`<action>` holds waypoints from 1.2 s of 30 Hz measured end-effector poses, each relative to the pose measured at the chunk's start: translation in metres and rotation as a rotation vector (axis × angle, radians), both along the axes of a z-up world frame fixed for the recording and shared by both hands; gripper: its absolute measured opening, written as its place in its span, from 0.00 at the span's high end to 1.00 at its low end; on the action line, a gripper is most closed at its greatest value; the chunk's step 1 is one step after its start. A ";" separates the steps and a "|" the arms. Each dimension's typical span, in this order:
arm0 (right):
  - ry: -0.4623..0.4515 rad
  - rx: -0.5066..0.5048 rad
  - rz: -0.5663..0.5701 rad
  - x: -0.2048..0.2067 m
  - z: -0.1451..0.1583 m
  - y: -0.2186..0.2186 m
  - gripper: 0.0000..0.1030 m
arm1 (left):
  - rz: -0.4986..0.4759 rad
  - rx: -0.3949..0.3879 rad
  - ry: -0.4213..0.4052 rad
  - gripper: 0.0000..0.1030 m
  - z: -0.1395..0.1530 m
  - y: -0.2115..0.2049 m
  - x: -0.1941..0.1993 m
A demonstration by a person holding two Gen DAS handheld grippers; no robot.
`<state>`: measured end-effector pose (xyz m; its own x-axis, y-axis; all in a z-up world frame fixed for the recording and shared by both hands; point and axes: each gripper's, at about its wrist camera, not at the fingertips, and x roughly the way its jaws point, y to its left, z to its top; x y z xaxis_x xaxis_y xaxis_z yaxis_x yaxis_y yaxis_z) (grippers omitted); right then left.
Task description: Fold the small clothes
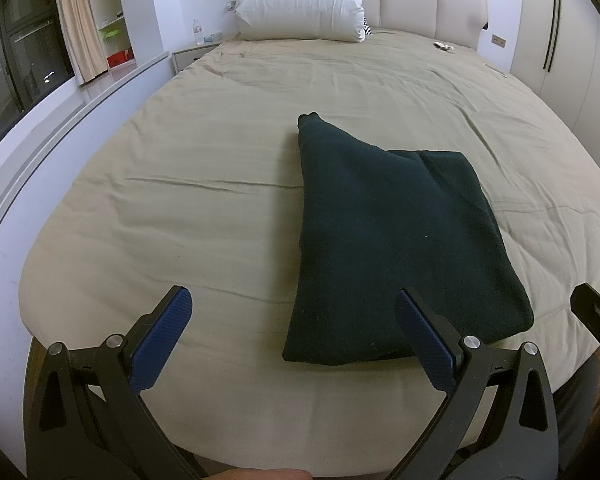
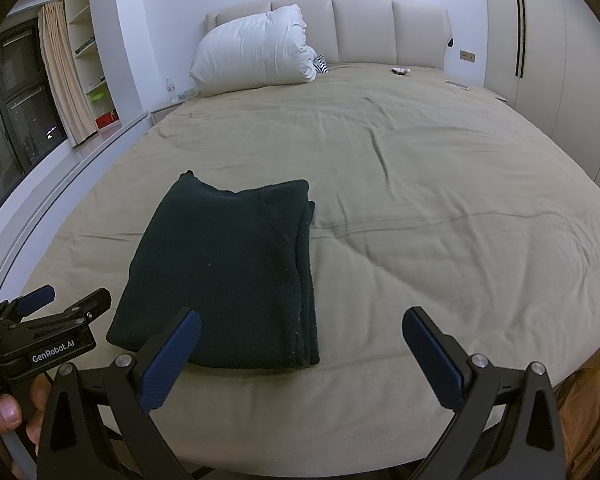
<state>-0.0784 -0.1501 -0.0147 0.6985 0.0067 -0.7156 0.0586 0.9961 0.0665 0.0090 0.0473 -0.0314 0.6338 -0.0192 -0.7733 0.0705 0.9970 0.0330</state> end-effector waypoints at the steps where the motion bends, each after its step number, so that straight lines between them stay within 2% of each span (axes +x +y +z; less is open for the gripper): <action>1: 0.000 0.000 0.000 0.000 0.000 0.000 0.00 | 0.000 0.000 0.000 0.00 0.000 0.000 0.000; 36: 0.005 0.004 0.000 -0.002 0.001 0.000 0.00 | -0.005 0.005 0.010 0.00 -0.002 0.002 0.003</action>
<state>-0.0801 -0.1500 -0.0132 0.6949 0.0093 -0.7190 0.0590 0.9958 0.0698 0.0117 0.0490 -0.0333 0.6262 -0.0190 -0.7794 0.0761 0.9964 0.0369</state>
